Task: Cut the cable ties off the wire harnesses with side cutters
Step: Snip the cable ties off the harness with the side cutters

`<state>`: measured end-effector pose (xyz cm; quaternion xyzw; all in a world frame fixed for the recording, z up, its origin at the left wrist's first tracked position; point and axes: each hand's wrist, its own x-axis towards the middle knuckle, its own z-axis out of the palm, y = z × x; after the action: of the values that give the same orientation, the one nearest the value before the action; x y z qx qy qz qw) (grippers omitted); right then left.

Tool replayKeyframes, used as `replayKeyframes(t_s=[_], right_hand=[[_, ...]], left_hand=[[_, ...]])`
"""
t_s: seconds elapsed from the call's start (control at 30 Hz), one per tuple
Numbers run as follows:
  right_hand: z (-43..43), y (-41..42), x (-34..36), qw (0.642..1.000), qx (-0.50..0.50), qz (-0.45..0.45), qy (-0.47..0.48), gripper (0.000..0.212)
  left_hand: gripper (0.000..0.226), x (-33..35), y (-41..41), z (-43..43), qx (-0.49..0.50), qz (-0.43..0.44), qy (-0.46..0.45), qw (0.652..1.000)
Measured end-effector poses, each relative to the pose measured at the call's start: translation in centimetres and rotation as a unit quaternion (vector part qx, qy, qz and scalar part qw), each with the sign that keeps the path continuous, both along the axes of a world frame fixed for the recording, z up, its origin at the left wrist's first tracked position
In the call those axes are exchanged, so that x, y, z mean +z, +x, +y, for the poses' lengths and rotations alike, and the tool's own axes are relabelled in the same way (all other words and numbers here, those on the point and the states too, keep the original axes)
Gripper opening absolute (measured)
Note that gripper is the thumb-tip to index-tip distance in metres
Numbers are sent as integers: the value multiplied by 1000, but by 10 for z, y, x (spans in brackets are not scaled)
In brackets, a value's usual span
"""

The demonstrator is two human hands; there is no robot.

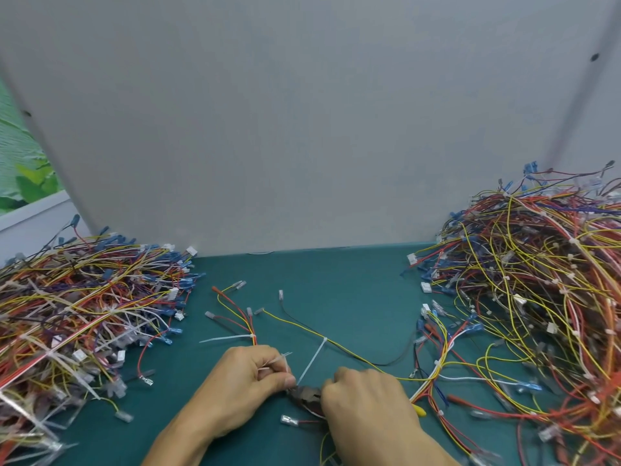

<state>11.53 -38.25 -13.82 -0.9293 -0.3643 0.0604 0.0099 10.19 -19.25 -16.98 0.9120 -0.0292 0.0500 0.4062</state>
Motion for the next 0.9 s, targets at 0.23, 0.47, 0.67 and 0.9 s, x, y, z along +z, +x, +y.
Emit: replayKeyframes(t_s=[0.23,0.47,0.67,0.9], right_hand=[[2,-1,3,999,6,26,-18,34],[0,-1,-5,998,-43,34,7,17],[-6,-3,-9,994,-73,47,71,27],[-2,-6,-4,996,-78,27,42,18]], left_hand=[[13,0,1,1,2,6,1,1000],[9,2,0,6,42,39,-183,982],[15,0,1,4,72,45,-254,963],[22,-1,1,4,64,55,-239,967]])
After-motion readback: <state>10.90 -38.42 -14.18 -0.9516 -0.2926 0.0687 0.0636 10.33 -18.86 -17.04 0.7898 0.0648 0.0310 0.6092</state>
